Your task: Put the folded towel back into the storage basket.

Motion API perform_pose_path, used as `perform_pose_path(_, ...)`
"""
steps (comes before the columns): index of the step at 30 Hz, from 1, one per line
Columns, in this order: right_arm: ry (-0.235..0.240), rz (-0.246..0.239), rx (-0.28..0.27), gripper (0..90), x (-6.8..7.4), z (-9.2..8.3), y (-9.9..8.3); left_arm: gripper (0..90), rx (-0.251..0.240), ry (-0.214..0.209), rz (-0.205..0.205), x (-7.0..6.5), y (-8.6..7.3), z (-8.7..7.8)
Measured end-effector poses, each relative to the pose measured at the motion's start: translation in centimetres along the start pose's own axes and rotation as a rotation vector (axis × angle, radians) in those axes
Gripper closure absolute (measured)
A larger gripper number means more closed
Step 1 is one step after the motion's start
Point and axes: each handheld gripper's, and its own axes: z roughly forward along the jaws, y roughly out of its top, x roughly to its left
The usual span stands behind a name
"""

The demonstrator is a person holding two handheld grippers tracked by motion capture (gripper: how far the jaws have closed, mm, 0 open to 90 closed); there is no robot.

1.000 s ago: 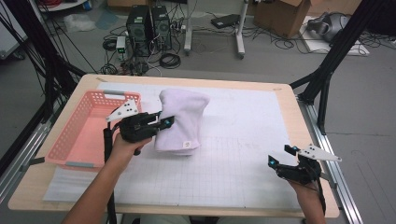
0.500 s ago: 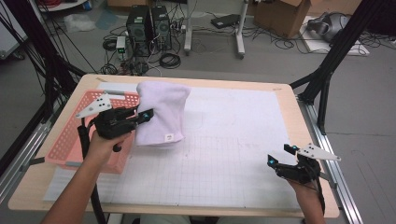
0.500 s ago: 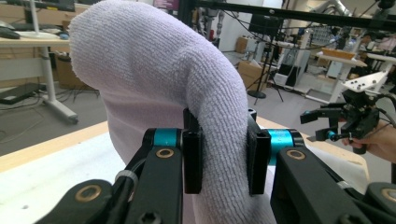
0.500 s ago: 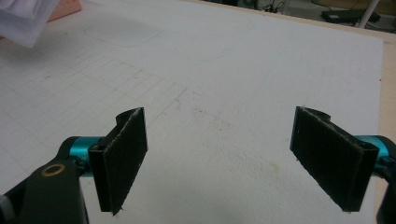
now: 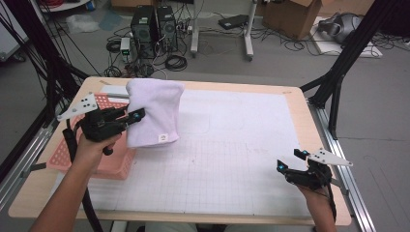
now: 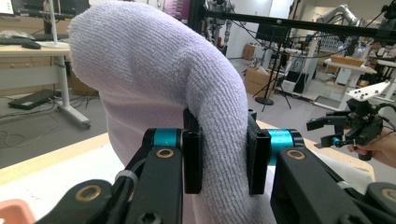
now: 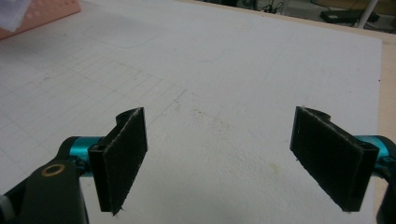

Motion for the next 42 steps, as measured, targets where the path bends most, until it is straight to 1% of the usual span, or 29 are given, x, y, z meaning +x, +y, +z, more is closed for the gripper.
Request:
perform_pose_path(3, 0.001, -0.002, -0.001, 17.6, 0.0, 0.0, 0.1, 74.0, -0.002, 0.007, 0.002, 0.2, 0.2, -0.6)
perform_pose_path(8, -0.003, -0.002, 0.004, 17.6, 0.2, 0.1, 0.1, 74.0, -0.019, 0.018, -0.007, 0.6, 0.6, -1.7)
perform_pose_path(16, -0.004, -0.009, 0.004, 17.6, 0.2, 0.2, 0.2, 74.0, -0.031, 0.032, -0.001, 1.3, 1.4, -3.4)
perform_pose_path(18, -0.004, -0.009, 0.003, 17.6, 0.2, 0.3, 0.2, 74.0, -0.040, 0.036, -0.007, 1.5, 1.5, -3.8)
perform_pose_path(22, -0.006, -0.009, 0.005, 17.6, 0.3, 0.3, 0.2, 74.0, -0.048, 0.040, -0.001, 1.8, 2.0, -4.7)
perform_pose_path(23, -0.006, -0.003, 0.006, 17.6, 0.3, 0.3, 0.2, 74.0, -0.054, 0.041, -0.006, 1.8, 2.1, -4.8)
perform_pose_path(28, -0.008, -0.010, 0.007, 17.7, 0.3, 0.4, 0.2, 74.0, -0.066, 0.049, -0.002, 2.3, 2.7, -6.1)
perform_pose_path(33, -0.008, -0.011, 0.013, 17.6, 0.4, 0.5, 0.3, 74.0, -0.088, 0.058, -0.008, 2.6, 3.0, -7.3)
perform_pose_path(36, -0.007, -0.015, 0.012, 17.6, 0.5, 0.6, 0.4, 74.0, -0.090, 0.063, -0.003, 2.9, 3.2, -8.0)
perform_pose_path(42, -0.006, -0.021, 0.017, 17.6, 0.5, 0.8, 0.4, 74.0, -0.108, 0.083, -0.011, 3.4, 3.3, -9.2)
